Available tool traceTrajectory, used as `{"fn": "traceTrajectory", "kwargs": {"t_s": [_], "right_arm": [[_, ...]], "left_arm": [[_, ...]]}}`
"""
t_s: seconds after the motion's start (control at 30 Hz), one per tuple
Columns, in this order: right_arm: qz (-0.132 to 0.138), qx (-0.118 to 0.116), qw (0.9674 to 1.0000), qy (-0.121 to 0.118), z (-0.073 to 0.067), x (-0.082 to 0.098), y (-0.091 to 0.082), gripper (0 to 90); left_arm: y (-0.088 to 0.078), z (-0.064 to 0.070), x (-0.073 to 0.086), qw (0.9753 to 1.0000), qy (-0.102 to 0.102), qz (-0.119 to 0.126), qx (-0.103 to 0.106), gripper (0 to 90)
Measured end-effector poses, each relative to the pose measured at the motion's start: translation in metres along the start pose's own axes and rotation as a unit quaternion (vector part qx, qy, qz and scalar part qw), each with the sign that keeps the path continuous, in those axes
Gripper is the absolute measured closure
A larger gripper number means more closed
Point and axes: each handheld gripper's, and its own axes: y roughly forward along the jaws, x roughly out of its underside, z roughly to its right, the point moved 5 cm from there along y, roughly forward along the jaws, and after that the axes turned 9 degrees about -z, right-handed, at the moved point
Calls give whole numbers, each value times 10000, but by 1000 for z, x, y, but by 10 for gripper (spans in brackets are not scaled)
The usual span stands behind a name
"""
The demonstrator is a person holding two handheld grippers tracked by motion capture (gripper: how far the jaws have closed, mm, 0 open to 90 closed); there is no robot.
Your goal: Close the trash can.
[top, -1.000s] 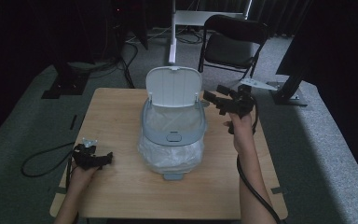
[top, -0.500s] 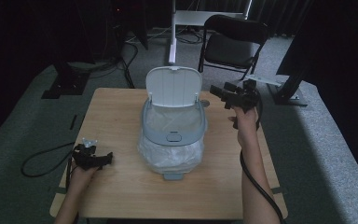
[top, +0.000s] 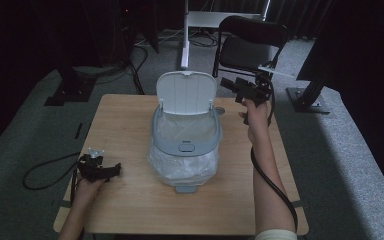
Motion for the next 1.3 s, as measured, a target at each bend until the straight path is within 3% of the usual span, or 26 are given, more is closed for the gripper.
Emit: {"fn": "traceTrajectory", "kwargs": {"t_s": [0.13, 0.3, 0.47, 0.67, 0.77, 0.93, 1.03, 1.07, 1.3], "right_arm": [[-66, -98, 9999, 50, -3, -4, 9, 138], [-290, -175, 9994, -50, -10, -8, 16, 139], [-266, -350, 9990, -39, -15, -10, 13, 150], [-498, -702, 9960, -219, -26, -8, 11, 150], [-621, -785, 9942, -380, -35, -1, 11, 149], [-866, -1025, 9885, -700, -52, 23, 10, 138], [-949, -998, 9869, -844, -56, 32, 9, 141], [-1051, -935, 9849, -1014, -63, 45, 9, 141], [-976, -1031, 9831, -1156, -77, 66, 5, 140]], "left_arm": [[0, 0, 0, 10000, 1, 0, 0, 18], [0, 0, 0, 10000, 15, -1, 6, 18], [0, 0, 0, 10000, 15, -1, 5, 18], [0, 0, 0, 10000, 18, 0, 9, 18], [0, 0, 0, 10000, 17, 0, 9, 19], [0, 0, 0, 10000, 22, -1, 9, 18], [0, 0, 0, 10000, 22, -1, 10, 18], [0, 0, 0, 10000, 22, -1, 10, 18], [0, 0, 0, 10000, 21, 1, 9, 18]]}}
